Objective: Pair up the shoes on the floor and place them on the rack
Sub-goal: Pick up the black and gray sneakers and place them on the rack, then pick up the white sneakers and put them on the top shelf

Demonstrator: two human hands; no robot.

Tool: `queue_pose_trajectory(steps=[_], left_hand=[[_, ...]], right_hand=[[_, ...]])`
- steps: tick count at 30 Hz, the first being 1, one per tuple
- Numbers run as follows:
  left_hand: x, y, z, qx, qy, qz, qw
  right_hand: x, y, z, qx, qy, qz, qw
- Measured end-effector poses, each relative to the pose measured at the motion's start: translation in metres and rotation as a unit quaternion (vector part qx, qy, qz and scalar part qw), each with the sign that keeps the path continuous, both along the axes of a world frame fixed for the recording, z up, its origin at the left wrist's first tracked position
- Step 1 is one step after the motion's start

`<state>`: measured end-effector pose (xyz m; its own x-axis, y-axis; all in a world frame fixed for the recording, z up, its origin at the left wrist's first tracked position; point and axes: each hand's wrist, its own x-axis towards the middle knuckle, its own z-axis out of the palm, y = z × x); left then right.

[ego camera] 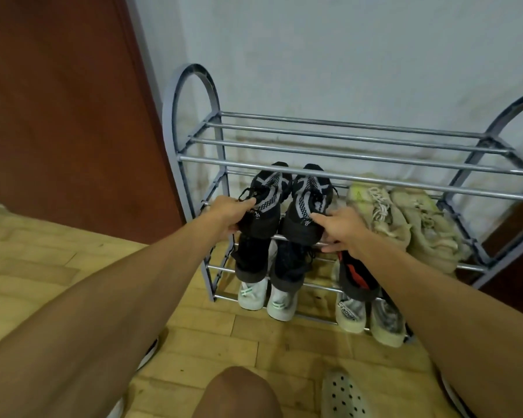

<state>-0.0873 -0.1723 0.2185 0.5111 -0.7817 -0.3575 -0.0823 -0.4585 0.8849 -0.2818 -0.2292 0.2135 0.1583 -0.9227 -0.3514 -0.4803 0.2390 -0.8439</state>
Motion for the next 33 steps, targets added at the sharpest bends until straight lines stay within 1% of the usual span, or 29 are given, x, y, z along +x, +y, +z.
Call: queue_pose_trajectory(steps=[2,5,9,12,15,17,19,22,24,27,29,32,33], left_hand=[[-0.001,0.016,0.001,-0.014,-0.007,-0.011,1.0],[0.005,0.05,0.005,-0.017,-0.043,-0.028,0.999],[0.025,0.119,0.01,-0.001,-0.041,-0.061,0.997],[0.048,0.186,0.007,0.029,-0.06,-0.063,0.996],[0.076,0.255,-0.009,0.085,-0.091,-0.068,0.99],[0.096,0.299,-0.026,0.134,-0.113,-0.075,0.982],[0.115,0.337,-0.048,0.184,-0.11,-0.069,0.974],[0.14,0.378,-0.085,0.227,-0.095,-0.051,0.968],[0.152,0.397,-0.109,0.249,-0.076,-0.045,0.964],[0.171,0.418,-0.149,0.279,-0.085,-0.047,0.955],[0.185,0.429,-0.175,0.298,-0.069,-0.035,0.951],[0.199,0.443,-0.212,0.352,-0.067,-0.051,0.932],[0.203,0.447,-0.223,0.37,-0.083,-0.059,0.923]], right_hand=[[-0.001,0.011,0.003,-0.006,0.014,0.009,1.0],[0.004,0.038,0.011,-0.033,0.054,0.027,0.998],[0.026,0.085,0.02,-0.058,0.079,0.057,0.994],[0.058,0.134,0.018,-0.044,0.093,0.119,0.988],[0.096,0.187,0.007,-0.014,0.116,0.204,0.972],[0.12,0.218,-0.008,0.005,0.134,0.251,0.959],[0.141,0.246,-0.024,0.02,0.153,0.286,0.946],[0.169,0.276,-0.051,0.044,0.169,0.314,0.933],[0.186,0.289,-0.068,0.053,0.18,0.332,0.925],[0.208,0.3,-0.094,0.054,0.2,0.356,0.911],[0.219,0.302,-0.112,0.052,0.208,0.37,0.904],[0.228,0.296,-0.144,0.055,0.222,0.398,0.889],[0.229,0.294,-0.153,0.06,0.225,0.411,0.881]])
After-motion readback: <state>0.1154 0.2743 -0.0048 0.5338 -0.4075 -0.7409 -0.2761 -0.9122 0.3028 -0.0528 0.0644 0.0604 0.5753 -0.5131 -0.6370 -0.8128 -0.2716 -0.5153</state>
